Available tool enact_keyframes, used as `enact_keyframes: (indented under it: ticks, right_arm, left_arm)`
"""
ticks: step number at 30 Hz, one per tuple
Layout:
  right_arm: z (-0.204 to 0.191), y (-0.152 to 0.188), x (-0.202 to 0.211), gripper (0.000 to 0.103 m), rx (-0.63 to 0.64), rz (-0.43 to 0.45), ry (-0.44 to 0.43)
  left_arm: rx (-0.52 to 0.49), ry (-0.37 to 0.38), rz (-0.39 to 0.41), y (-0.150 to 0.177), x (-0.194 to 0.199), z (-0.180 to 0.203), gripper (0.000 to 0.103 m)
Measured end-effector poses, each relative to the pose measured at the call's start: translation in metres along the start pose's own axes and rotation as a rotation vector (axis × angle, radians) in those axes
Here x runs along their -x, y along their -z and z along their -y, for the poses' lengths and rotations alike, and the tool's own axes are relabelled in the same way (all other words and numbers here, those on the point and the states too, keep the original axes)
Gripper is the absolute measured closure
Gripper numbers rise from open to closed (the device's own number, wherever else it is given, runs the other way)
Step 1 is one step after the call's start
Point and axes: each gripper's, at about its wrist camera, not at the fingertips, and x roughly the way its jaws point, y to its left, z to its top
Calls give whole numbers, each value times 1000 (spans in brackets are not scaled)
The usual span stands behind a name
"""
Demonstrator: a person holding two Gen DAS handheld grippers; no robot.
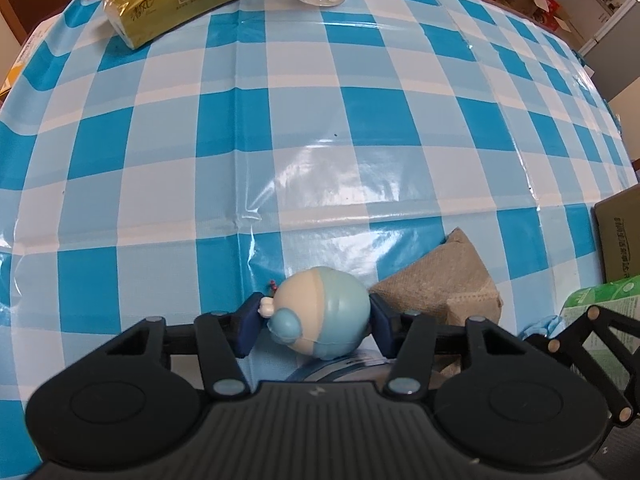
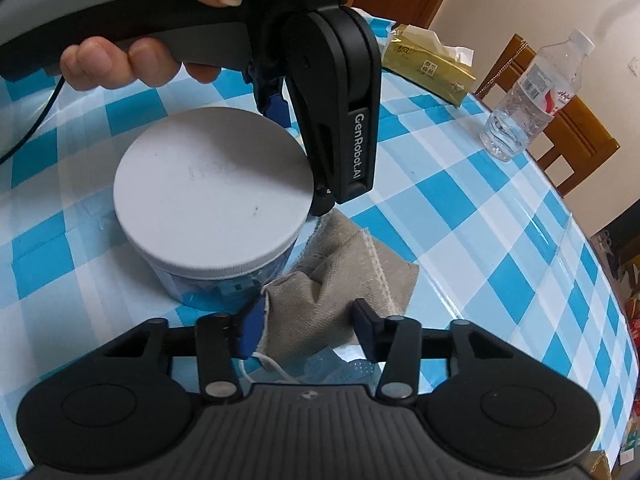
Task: Organize soft objects
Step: 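Grasp the beige cloth pouch with the right tool while the left tool holds the toy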
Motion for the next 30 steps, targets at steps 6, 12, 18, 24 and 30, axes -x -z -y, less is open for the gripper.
enact_keyframes:
  ticks: [6, 12, 18, 24, 30]
  right_arm:
    - [1, 0, 8, 65, -17, 13, 0]
    - [4, 0, 18, 70, -46, 19, -1]
    - [5, 0, 15, 41, -65, 6, 1]
    - [15, -5, 3, 20, -42, -11, -11]
    - [24, -14, -17, 16, 1, -91, -92]
  left_arm:
    - [-15, -4, 18, 1, 4, 2, 50]
    - [-49, -16, 54, -2, 19, 5, 51]
    - [-73, -32, 71, -1, 28, 4, 51]
    - [-75, -38, 67, 1, 28, 2, 51]
    - [-93, -41, 63, 1, 25, 2, 51]
